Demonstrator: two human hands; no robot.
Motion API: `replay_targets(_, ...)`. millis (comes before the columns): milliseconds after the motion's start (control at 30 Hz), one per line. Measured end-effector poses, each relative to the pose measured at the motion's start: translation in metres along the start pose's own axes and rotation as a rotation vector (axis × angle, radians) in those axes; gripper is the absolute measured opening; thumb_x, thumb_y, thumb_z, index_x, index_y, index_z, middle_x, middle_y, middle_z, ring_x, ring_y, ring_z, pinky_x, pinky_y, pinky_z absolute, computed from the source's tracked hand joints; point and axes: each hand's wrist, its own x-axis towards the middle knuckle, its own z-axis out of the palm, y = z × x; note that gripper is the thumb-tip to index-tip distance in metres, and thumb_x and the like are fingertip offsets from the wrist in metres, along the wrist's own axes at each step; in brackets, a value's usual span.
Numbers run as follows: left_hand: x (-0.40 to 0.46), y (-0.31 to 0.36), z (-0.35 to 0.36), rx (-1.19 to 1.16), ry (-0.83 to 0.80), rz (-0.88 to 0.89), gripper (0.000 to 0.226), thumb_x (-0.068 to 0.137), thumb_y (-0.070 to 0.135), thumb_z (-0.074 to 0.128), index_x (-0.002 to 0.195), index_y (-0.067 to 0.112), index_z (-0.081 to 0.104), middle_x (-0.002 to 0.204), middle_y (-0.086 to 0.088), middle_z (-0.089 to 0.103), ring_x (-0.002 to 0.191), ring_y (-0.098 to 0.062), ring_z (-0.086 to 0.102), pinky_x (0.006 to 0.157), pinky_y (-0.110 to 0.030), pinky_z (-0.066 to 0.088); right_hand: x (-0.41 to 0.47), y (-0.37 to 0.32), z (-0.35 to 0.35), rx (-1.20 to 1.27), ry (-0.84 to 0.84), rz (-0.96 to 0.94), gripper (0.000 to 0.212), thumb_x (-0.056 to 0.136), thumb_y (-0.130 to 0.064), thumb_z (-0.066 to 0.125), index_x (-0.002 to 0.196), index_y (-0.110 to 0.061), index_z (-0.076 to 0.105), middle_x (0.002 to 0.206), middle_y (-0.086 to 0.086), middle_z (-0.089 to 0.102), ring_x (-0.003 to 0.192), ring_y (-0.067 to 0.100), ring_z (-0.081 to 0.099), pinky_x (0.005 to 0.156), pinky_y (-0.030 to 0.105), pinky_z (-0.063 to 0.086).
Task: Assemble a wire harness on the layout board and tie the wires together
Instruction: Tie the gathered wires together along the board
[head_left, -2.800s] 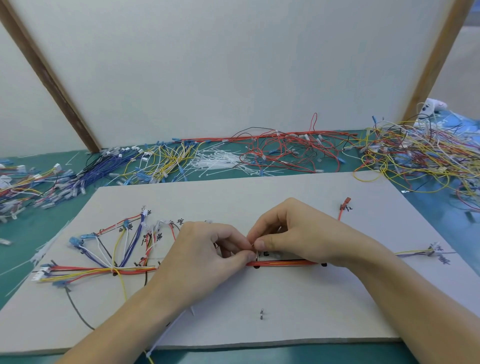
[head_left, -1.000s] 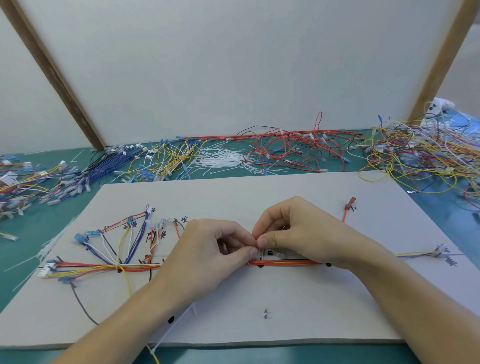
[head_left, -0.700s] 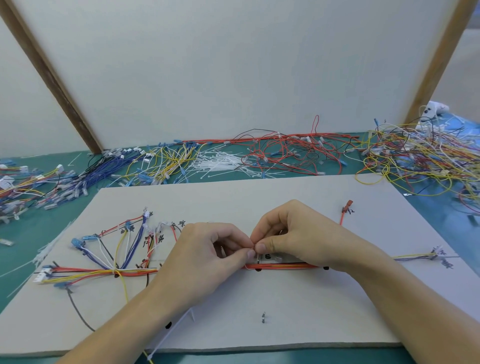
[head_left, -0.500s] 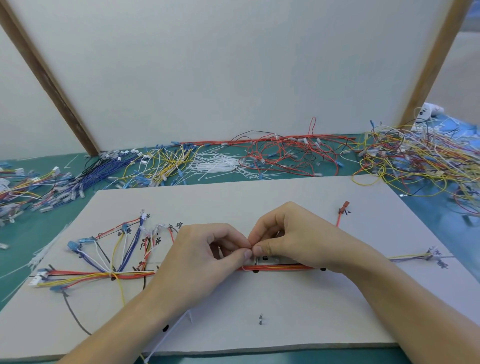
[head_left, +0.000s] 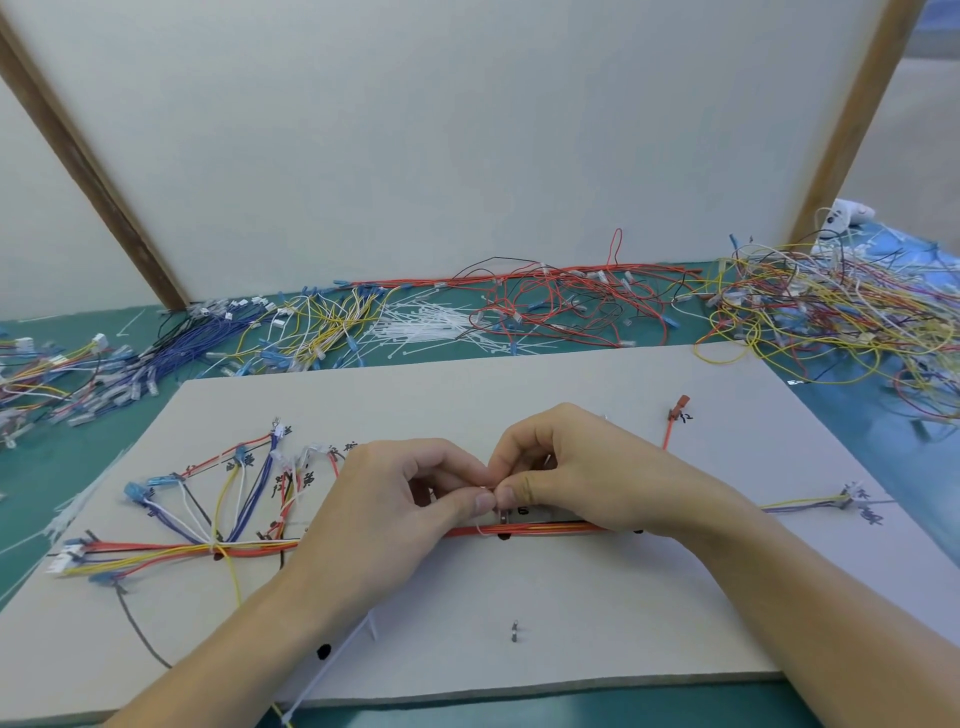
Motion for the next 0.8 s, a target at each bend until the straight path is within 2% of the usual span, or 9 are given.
replay_targets(300, 0.0003, 0.0031, -0.0009, -0.051, -0.014, -0.044, 0.016, 0.083, 0.02, 0.084, 0.086, 0.035, 0.082, 0.076, 0.008, 0.079, 0.07, -0.009, 0.07, 0.062, -0.015, 0.048, 0.0002, -0.0004, -0.0001, 0.001, 0.002, -0.011, 0.005, 0.088, -0.022, 0.081, 0.087, -0.023, 0.076, 0.073, -0.008, 0.076, 0.059, -0.001, 0.063, 0.054, 0.012, 0.045)
replay_targets(533, 0.0027, 0.0048, -0.0023, -0.076, -0.062, -0.074, 0.021, 0.087, 0.01, 0.08, 0.088, 0.031, 0.083, 0.079, 0.005, 0.08, 0.072, -0.012, 0.072, 0.065, -0.02, 0.05, -0.0016, -0.0025, -0.0015, -0.028, 0.008, -0.012, 0.006, 0.087, -0.023, 0.082, 0.088, -0.021, 0.076, 0.08, -0.002, 0.078, 0.067, 0.005, 0.067, 0.062, 0.019, 0.052)
replay_targets(633, 0.0032, 0.0039, -0.0026, -0.09, -0.078, -0.084, 0.023, 0.088, 0.008, 0.079, 0.089, 0.031, 0.083, 0.079, 0.003, 0.08, 0.072, -0.02, 0.071, 0.064, -0.026, 0.05, -0.0032, -0.0038, -0.0016, -0.029, -0.007, -0.018, 0.004, 0.088, -0.023, 0.079, 0.089, -0.021, 0.076, 0.08, -0.003, 0.078, 0.067, 0.004, 0.066, 0.063, 0.018, 0.051)
replay_targets(800, 0.0023, 0.0013, -0.0012, -0.056, -0.066, -0.065, 0.022, 0.085, 0.014, 0.081, 0.092, 0.034, 0.078, 0.079, 0.007, 0.079, 0.063, -0.005, 0.061, 0.059, -0.017, 0.045, -0.0034, -0.0053, 0.0004, -0.056, 0.008, -0.023, 0.004, 0.086, -0.026, 0.075, 0.087, -0.022, 0.074, 0.077, -0.004, 0.076, 0.063, 0.001, 0.061, 0.059, 0.016, 0.047)
